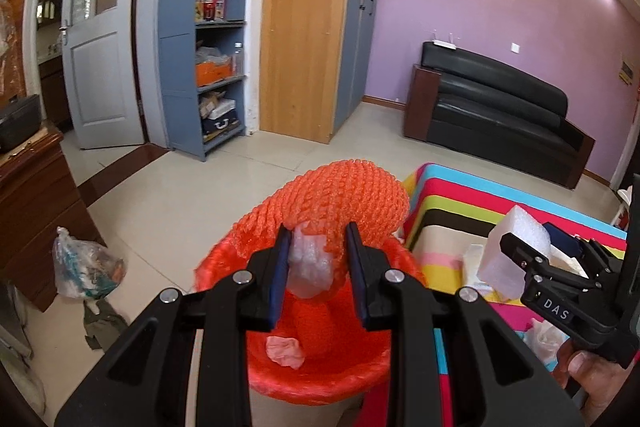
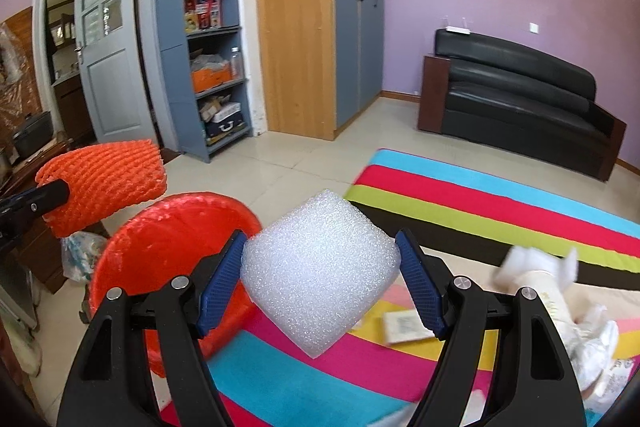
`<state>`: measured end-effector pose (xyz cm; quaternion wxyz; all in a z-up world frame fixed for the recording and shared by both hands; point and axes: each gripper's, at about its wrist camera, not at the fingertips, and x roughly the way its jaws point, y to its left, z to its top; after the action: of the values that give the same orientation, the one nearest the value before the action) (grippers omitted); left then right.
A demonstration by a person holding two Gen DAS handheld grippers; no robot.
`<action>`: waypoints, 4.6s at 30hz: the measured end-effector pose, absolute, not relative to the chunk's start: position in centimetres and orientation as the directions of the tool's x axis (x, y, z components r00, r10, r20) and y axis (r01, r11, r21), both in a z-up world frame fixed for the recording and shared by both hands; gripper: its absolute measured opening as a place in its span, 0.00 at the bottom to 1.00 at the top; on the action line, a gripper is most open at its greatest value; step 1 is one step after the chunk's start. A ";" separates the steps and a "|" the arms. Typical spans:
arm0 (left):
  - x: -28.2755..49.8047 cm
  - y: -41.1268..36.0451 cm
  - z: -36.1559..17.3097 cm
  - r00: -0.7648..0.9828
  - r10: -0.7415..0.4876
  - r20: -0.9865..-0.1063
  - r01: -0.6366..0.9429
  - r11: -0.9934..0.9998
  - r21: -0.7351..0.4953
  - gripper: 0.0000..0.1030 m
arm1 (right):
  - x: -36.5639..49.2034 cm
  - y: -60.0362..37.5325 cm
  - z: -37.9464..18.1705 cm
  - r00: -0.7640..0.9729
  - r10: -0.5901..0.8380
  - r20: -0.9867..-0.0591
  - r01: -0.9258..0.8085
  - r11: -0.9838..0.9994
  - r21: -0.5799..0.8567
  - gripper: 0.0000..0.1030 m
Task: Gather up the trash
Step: 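Carry orange net and foam block over the red bin and release both, then move both tools back over the table toward the crumpled tissue, then close the left tool on the crumpled white tissue while the right tool grasps the printed white paper bag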
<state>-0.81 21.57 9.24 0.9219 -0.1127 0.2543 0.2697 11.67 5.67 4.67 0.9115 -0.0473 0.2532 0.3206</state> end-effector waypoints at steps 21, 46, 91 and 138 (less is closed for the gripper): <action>-2.7 26.0 8.3 0.657 0.496 -0.568 -0.653 0.751 -0.100 0.27 | 9.5 13.6 3.8 0.534 0.663 -0.524 -0.748 0.660 0.073 0.70; -2.3 26.1 8.1 0.649 0.513 -0.562 -0.672 0.732 -0.107 0.49 | 8.8 13.1 3.6 0.532 0.678 -0.507 -0.768 0.638 0.048 0.82; 7.5 8.3 3.6 0.790 0.200 -0.580 -0.273 0.961 -0.039 0.55 | 11.2 -13.4 1.1 0.773 0.408 -0.487 -0.463 0.886 0.007 0.82; 12.6 -3.0 -3.4 0.669 -0.074 -0.739 0.028 0.997 -0.075 0.59 | 14.2 -21.4 -4.0 0.738 0.200 -0.644 -0.227 0.973 0.043 0.82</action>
<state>12.61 -2.99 -3.43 0.9132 -0.0284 0.4056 -0.0279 14.23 -21.39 -4.00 0.9321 -0.0192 0.3432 0.1145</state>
